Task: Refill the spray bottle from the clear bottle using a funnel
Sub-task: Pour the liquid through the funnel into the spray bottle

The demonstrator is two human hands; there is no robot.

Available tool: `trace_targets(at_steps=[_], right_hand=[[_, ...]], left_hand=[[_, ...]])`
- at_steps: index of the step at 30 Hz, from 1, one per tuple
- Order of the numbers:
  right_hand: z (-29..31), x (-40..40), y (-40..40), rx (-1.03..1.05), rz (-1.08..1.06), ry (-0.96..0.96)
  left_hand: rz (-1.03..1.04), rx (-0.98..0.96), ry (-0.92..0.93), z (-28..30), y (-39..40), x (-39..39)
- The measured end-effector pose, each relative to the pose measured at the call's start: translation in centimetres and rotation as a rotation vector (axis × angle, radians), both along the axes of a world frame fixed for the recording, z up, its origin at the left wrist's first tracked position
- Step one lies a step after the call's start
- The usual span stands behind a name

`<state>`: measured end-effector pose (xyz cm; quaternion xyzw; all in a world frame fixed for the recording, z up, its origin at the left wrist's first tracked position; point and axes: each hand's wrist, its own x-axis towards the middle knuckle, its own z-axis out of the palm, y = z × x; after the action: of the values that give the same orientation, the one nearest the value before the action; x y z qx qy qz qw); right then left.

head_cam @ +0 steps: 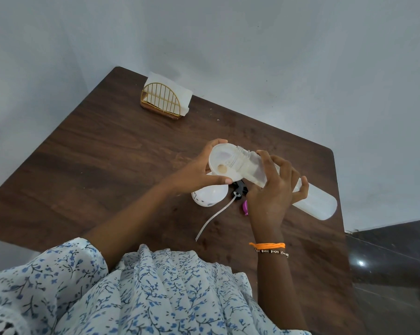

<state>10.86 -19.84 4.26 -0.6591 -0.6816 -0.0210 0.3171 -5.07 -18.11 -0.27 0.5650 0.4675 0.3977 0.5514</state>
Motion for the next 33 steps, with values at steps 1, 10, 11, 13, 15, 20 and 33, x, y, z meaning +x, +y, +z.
trace_targets(at_steps=[1, 10, 11, 13, 15, 20, 33], right_hand=[[0.00, 0.02, 0.03, -0.002, 0.001, 0.001], [0.15, -0.14, 0.06, -0.012, 0.002, 0.006], [0.17, -0.15, 0.07, -0.013, 0.001, 0.007], [0.20, -0.19, 0.02, -0.017, 0.000, 0.012], [0.18, -0.22, -0.01, -0.019, 0.001, 0.009], [0.08, -0.23, 0.06, -0.014, 0.000, 0.007], [0.41, -0.05, 0.10, -0.017, -0.001, 0.008]], left_hand=[[0.001, 0.001, 0.000, 0.00, 0.03, 0.00], [0.001, 0.001, 0.006, -0.11, 0.16, -0.15], [0.004, 0.000, 0.002, -0.13, 0.17, -0.16], [0.005, 0.001, 0.002, -0.13, 0.15, -0.21], [0.000, 0.005, 0.010, -0.14, 0.17, -0.18], [0.001, 0.003, 0.013, -0.12, 0.15, -0.18], [-0.001, 0.010, 0.029, 0.25, 0.19, 0.04]])
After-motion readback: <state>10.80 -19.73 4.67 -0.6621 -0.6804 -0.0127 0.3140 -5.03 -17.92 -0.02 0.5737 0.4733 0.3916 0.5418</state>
